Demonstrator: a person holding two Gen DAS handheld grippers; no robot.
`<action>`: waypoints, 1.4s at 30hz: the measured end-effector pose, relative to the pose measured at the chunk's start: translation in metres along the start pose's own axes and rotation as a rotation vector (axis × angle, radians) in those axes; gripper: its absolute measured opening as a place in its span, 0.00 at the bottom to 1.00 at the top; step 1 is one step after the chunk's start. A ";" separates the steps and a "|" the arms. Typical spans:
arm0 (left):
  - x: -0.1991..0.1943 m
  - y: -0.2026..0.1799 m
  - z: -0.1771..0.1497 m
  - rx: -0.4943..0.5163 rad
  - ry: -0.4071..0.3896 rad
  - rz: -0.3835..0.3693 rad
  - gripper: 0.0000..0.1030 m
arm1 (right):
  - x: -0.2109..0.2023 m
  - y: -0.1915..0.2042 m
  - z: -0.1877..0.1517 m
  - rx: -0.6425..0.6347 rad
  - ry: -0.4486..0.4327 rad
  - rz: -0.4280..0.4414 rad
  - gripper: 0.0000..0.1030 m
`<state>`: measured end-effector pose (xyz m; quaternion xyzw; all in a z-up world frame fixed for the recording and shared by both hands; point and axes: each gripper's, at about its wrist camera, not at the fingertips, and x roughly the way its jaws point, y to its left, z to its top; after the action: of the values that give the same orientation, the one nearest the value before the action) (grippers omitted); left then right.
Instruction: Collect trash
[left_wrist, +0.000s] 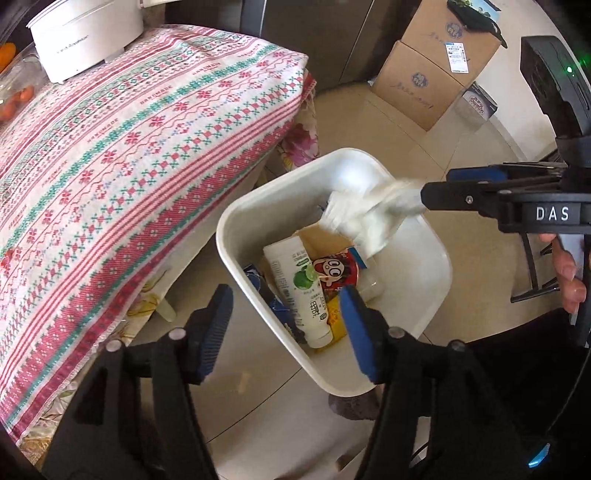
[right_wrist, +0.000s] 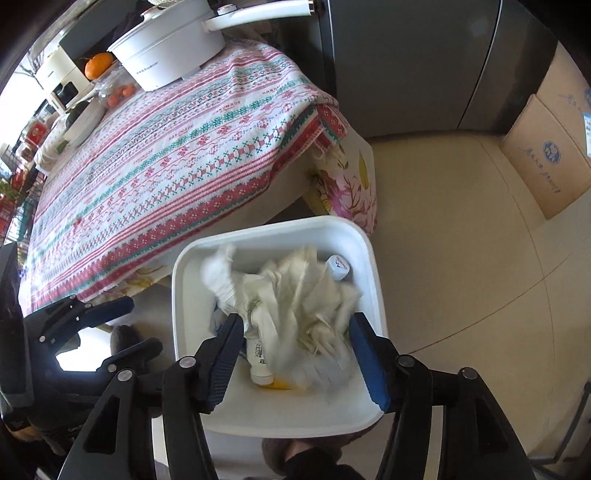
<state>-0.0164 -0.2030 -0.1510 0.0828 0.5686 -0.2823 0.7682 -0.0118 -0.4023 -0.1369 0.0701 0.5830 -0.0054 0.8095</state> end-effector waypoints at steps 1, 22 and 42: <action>-0.001 0.001 -0.001 -0.003 -0.003 0.006 0.66 | 0.000 0.000 0.000 0.002 0.003 0.002 0.62; -0.100 0.027 -0.035 -0.189 -0.240 0.266 0.99 | -0.075 0.052 -0.029 -0.081 -0.302 -0.065 0.82; -0.148 0.029 -0.052 -0.235 -0.435 0.368 0.99 | -0.114 0.097 -0.049 -0.152 -0.499 -0.133 1.00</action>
<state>-0.0728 -0.1059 -0.0379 0.0326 0.3951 -0.0821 0.9144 -0.0857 -0.3088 -0.0343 -0.0330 0.3673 -0.0318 0.9290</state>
